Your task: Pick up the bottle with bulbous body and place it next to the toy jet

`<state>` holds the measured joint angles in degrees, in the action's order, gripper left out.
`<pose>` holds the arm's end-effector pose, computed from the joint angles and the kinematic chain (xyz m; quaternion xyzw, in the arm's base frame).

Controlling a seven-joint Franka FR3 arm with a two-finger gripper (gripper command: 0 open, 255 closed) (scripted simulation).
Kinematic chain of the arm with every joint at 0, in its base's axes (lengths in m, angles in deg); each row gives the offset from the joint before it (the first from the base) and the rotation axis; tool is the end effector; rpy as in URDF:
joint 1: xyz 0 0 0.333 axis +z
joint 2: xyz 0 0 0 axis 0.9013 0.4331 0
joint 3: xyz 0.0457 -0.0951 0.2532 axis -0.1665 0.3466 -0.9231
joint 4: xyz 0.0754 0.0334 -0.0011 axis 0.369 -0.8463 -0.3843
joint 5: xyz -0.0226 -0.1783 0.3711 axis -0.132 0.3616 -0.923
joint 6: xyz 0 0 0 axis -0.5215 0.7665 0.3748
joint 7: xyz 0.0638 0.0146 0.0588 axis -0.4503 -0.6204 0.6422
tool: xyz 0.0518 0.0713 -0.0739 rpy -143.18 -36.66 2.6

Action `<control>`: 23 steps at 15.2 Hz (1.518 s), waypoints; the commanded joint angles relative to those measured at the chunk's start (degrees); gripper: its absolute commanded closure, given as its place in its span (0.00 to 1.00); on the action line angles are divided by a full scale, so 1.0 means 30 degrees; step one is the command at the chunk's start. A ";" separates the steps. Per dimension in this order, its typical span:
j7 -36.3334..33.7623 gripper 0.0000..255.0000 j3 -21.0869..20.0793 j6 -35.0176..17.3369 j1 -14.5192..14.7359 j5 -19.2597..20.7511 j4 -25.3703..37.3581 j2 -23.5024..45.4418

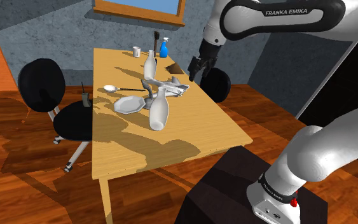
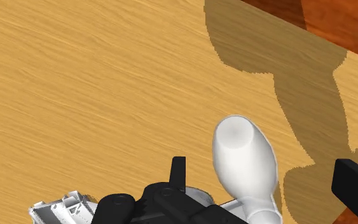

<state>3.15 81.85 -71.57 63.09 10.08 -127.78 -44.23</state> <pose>0.4896 0.0451 0.4984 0.9971 -0.0145 0.0732 0.0145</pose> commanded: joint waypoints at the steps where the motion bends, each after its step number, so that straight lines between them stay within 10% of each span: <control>1: -0.0472 0.00 -0.0306 -0.0678 0.0021 0.0108 0.0764 0.1562; 13: -0.2790 0.00 -0.1135 -0.2740 0.0409 0.1597 0.6482 1.0108; 23: -0.2947 0.00 -0.1054 -0.4428 0.0418 0.1839 0.5639 1.0969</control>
<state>-5.69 78.68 -84.70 64.36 15.58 -110.77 -11.37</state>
